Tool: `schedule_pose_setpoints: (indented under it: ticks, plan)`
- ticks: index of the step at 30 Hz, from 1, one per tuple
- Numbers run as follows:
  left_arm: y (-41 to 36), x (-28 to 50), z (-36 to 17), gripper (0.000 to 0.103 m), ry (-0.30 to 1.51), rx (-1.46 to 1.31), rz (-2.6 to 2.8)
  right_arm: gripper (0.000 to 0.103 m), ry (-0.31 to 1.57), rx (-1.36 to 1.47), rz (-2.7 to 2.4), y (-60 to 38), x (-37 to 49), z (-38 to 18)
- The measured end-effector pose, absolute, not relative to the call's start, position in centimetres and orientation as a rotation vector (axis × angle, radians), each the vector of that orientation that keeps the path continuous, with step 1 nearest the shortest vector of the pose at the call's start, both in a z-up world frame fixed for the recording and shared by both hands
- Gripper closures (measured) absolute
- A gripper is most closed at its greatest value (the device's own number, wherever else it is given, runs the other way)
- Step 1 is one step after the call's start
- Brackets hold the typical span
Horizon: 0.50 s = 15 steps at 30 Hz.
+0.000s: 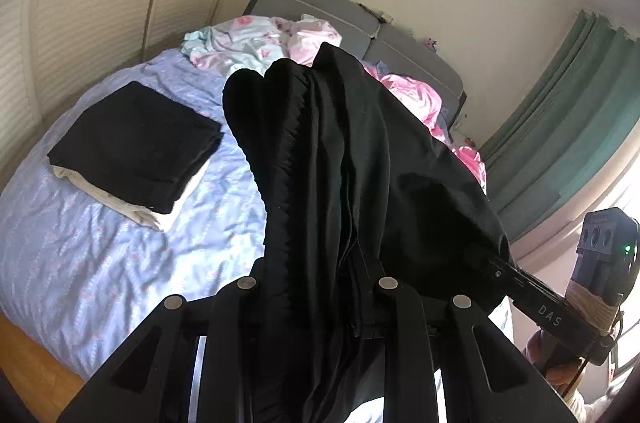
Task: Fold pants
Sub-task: 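Carry the shorts with both grippers toward the stack of folded clothes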
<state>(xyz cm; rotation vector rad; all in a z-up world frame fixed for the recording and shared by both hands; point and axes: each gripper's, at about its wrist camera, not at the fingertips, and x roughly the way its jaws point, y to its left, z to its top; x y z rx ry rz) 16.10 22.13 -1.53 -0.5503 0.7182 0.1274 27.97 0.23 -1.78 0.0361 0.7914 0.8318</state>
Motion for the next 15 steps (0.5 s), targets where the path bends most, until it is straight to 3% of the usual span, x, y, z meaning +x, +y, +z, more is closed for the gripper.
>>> schedule_pose_setpoints:
  ticks: [15]
  plan:
    - [43.1, 15.3, -5.9, 0.079, 0.935, -0.512, 0.016, 0.093, 0.989, 0.144, 0.695, 20.3, 24.6, -6.7]
